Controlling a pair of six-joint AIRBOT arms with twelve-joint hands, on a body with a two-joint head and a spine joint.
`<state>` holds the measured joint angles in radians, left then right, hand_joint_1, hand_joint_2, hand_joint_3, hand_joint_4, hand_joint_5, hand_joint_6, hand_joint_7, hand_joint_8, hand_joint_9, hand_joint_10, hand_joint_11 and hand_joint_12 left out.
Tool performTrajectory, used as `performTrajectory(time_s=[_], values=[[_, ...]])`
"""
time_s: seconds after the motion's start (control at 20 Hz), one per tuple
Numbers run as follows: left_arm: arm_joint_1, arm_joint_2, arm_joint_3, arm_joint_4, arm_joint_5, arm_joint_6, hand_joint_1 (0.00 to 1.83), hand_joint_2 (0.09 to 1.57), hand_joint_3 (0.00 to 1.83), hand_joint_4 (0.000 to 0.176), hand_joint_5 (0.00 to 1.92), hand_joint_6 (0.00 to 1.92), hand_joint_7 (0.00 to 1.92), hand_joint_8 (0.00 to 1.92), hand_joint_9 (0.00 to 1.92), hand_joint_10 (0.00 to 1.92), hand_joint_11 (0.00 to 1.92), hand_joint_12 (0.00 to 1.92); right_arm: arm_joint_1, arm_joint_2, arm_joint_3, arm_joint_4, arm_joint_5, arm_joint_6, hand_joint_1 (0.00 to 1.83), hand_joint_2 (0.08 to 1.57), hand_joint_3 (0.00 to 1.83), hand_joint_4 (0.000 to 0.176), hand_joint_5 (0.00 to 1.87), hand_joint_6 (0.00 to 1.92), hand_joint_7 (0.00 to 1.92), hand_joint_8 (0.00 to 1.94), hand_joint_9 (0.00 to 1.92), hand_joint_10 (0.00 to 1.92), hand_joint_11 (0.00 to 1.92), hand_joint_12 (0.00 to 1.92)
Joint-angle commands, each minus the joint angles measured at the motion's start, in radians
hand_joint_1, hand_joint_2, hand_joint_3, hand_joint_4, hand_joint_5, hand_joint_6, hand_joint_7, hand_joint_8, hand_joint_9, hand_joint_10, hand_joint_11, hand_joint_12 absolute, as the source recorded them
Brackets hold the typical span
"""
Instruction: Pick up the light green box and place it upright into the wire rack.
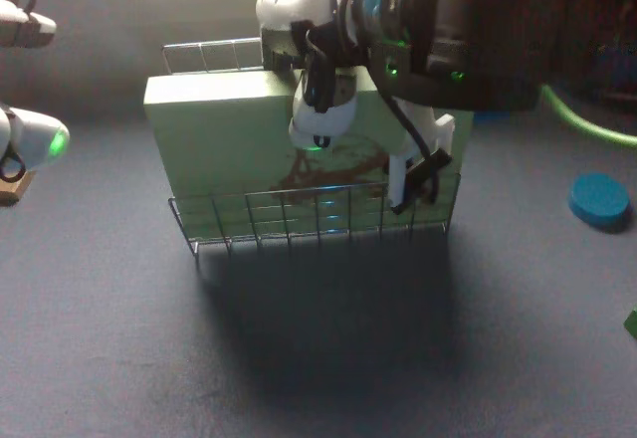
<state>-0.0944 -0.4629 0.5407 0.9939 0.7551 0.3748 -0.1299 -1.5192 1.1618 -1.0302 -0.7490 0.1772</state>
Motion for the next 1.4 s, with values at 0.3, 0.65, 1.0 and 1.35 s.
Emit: performTrajectory(time_s=[0.3,0.65,1.0,1.35], values=[[-0.007,-0.004,-0.006,0.070,-0.054,0.023,0.10,1.24,0.00,0.116,0.19,0.00,0.12,0.00,0.10,0.00,0.00,0.46,-0.029,-0.014,0.004,-0.139,0.053,0.037,1.19,1.18,0.00,0.000,0.84,1.11,0.87,1.30,0.73,1.30,0.67,1.60],[-0.007,-0.008,-0.006,0.070,-0.046,0.012,0.10,1.24,0.00,0.116,0.20,0.00,0.11,0.00,0.10,0.00,0.00,0.46,-0.042,-0.018,0.004,-0.186,0.036,0.049,1.24,1.09,0.00,0.000,1.02,0.83,1.05,1.02,0.91,1.12,0.85,1.43],[0.004,-0.016,-0.006,0.070,-0.046,0.012,0.10,1.24,0.00,0.117,0.21,0.00,0.11,0.00,0.09,0.00,0.00,0.46,-0.038,0.000,0.001,-0.186,0.034,0.027,1.31,1.18,0.00,0.000,0.84,1.06,0.90,1.19,0.76,1.46,0.65,1.59],[0.008,-0.042,-0.008,0.070,-0.045,-0.022,0.10,1.24,0.00,0.116,0.21,0.00,0.12,0.00,0.10,0.00,0.00,0.46,-0.024,0.050,-0.054,-0.186,0.038,0.009,0.99,1.17,0.00,0.000,0.58,0.70,0.70,0.47,0.54,0.81,0.45,1.46]])
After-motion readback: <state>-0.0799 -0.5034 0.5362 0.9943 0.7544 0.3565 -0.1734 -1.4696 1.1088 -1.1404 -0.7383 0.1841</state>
